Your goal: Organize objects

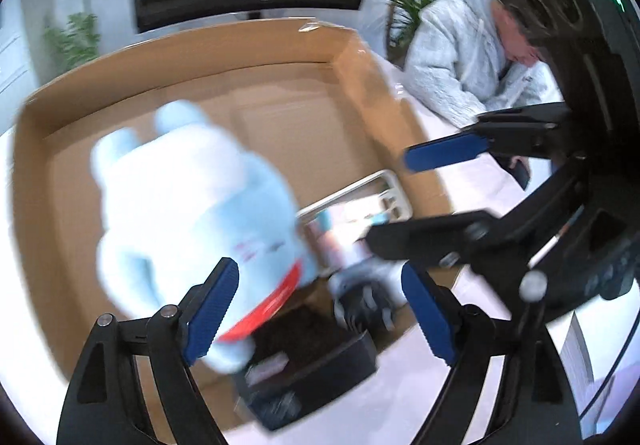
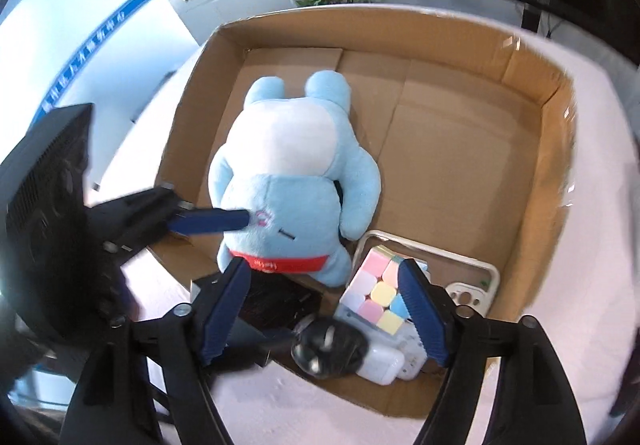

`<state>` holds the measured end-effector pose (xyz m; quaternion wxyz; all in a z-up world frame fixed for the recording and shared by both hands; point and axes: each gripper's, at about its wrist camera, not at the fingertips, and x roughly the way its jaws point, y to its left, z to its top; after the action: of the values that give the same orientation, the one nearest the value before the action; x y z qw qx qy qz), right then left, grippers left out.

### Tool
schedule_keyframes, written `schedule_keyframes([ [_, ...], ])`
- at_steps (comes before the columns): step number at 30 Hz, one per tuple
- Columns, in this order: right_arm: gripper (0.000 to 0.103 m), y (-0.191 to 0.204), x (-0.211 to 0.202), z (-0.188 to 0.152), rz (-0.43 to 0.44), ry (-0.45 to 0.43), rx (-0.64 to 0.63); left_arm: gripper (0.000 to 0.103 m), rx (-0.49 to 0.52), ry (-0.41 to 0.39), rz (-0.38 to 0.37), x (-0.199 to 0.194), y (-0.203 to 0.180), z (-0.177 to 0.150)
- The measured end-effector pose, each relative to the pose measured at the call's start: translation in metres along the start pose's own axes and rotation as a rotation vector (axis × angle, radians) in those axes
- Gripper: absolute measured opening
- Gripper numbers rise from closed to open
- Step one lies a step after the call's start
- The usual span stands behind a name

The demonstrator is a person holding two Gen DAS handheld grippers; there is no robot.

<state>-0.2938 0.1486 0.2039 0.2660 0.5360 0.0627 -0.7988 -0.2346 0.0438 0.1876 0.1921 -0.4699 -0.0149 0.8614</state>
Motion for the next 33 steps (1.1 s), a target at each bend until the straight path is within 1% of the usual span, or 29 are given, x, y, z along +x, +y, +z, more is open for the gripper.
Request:
schedule_keyframes([
  [3, 0.08, 0.021, -0.009, -0.014, -0.06, -0.002, -0.015, 0.083, -0.084, 0.018, 0.079, -0.022, 0.017, -0.022],
  [6, 0.08, 0.033, -0.013, -0.028, -0.077, -0.027, 0.041, 0.084, -0.14, -0.01, 0.165, -0.045, 0.031, -0.046],
  [7, 0.08, 0.035, -0.013, -0.033, -0.088, -0.035, 0.066, 0.089, -0.15, -0.017, 0.184, -0.049, 0.034, -0.052],
  [8, 0.081, 0.039, -0.012, -0.037, -0.1, -0.04, 0.087, 0.096, -0.172, -0.025, 0.204, -0.053, 0.037, -0.059],
  [9, 0.084, 0.043, -0.01, -0.043, -0.116, -0.042, 0.114, 0.099, -0.201, -0.032, 0.216, -0.057, 0.041, -0.067],
  [10, 0.086, 0.046, -0.009, -0.049, -0.126, -0.042, 0.133, 0.101, -0.229, -0.034, 0.212, -0.059, 0.045, -0.073],
  [12, 0.097, 0.053, -0.005, -0.061, -0.124, -0.039, 0.169, 0.102, -0.286, -0.028, 0.185, -0.063, 0.051, -0.084],
  [14, 0.098, 0.062, -0.003, -0.073, -0.124, -0.08, 0.187, 0.102, -0.306, -0.038, 0.195, -0.069, 0.051, -0.095],
  [15, 0.099, 0.068, -0.002, -0.081, -0.125, -0.104, 0.188, 0.102, -0.304, -0.051, 0.21, -0.071, 0.05, -0.1],
  [17, 0.103, 0.076, 0.002, -0.09, -0.149, -0.125, 0.191, 0.102, -0.289, -0.079, 0.246, -0.076, 0.046, -0.107],
  [19, 0.103, 0.083, 0.005, -0.101, -0.18, -0.135, 0.204, 0.102, -0.278, -0.094, 0.288, -0.079, 0.042, -0.114],
  [21, 0.103, 0.089, 0.006, -0.112, -0.211, -0.147, 0.223, 0.102, -0.286, -0.086, 0.301, -0.081, 0.041, -0.12],
  [22, 0.103, 0.091, 0.005, -0.117, -0.224, -0.158, 0.235, 0.102, -0.292, -0.08, 0.302, -0.083, 0.041, -0.122],
  [24, 0.103, 0.095, 0.001, -0.131, -0.256, -0.189, 0.273, 0.102, -0.295, -0.082, 0.28, -0.085, 0.039, -0.129],
  [26, 0.103, 0.099, 0.0, -0.142, -0.261, -0.21, 0.301, 0.102, -0.288, -0.077, 0.269, -0.085, 0.036, -0.135],
  [29, 0.103, 0.106, 0.0, -0.151, -0.292, -0.228, 0.301, 0.102, -0.272, -0.069, 0.281, -0.082, 0.03, -0.145],
  [31, 0.103, 0.112, -0.002, -0.155, -0.342, -0.246, 0.303, 0.102, -0.289, -0.072, 0.29, -0.085, 0.027, -0.15],
  [33, 0.103, 0.115, -0.006, -0.159, -0.353, -0.26, 0.292, 0.102, -0.285, -0.094, 0.269, -0.088, 0.024, -0.151],
])
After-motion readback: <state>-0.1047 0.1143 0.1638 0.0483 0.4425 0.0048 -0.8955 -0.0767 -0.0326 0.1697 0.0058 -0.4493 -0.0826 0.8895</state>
